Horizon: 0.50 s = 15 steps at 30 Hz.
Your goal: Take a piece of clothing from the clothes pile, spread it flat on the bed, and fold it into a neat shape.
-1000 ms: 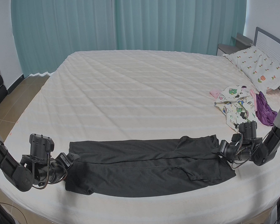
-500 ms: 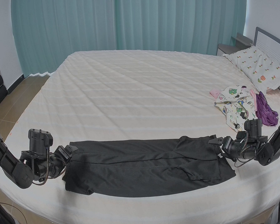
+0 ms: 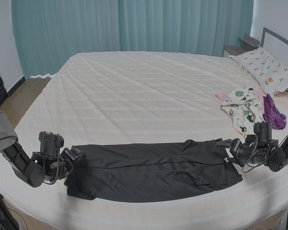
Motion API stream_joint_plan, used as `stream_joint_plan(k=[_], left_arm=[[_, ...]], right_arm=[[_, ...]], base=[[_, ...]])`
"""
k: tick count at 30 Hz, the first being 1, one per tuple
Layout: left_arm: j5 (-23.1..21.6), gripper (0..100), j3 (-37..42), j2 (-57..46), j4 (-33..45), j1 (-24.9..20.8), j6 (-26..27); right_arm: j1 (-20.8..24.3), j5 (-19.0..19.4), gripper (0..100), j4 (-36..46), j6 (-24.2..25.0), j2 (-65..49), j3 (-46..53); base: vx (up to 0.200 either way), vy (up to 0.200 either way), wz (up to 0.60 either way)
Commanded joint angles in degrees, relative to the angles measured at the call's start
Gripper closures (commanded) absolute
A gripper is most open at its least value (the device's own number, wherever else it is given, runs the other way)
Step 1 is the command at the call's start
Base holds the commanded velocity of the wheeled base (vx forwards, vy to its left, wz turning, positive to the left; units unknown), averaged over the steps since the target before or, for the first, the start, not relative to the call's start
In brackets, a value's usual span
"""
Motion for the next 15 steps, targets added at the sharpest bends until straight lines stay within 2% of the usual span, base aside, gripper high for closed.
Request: stream_joint_plan(k=[1,4,7,9,11,15], left_arm=[[1.86,100,-2.05,3.64,0.02,0.6,-0.13],[4.23,100,-2.32,3.73,-0.42,0.52,-1.01],[4.23,100,-2.23,3.64,-0.59,0.6,-1.1],[4.49,100,-1.79,2.85,-0.68,0.6,-1.18],[4.67,100,-1.7,2.23,-0.68,0.6,-1.36],[4.76,100,-1.88,1.35,-1.03,0.52,-2.85]], right_arm=[[1.05,-0.08,0,-0.02,0.0,-1.4,1.14],[2.11,-0.25,0,0.51,0.09,-2.55,2.2],[2.2,-0.43,0,0.77,0.09,-2.55,2.2],[2.72,-3.86,0,0.86,0.09,-1.76,2.2],[3.07,-5.44,0,0.86,0.09,-1.05,2.2],[4.13,-6.58,0,0.68,0.18,0.35,1.76]], base=[[0.0,0.0,0.0],[0.0,0.0,0.0],[0.0,0.0,0.0],[0.0,0.0,0.0],[0.0,0.0,0.0],[0.0,0.0,0.0]])
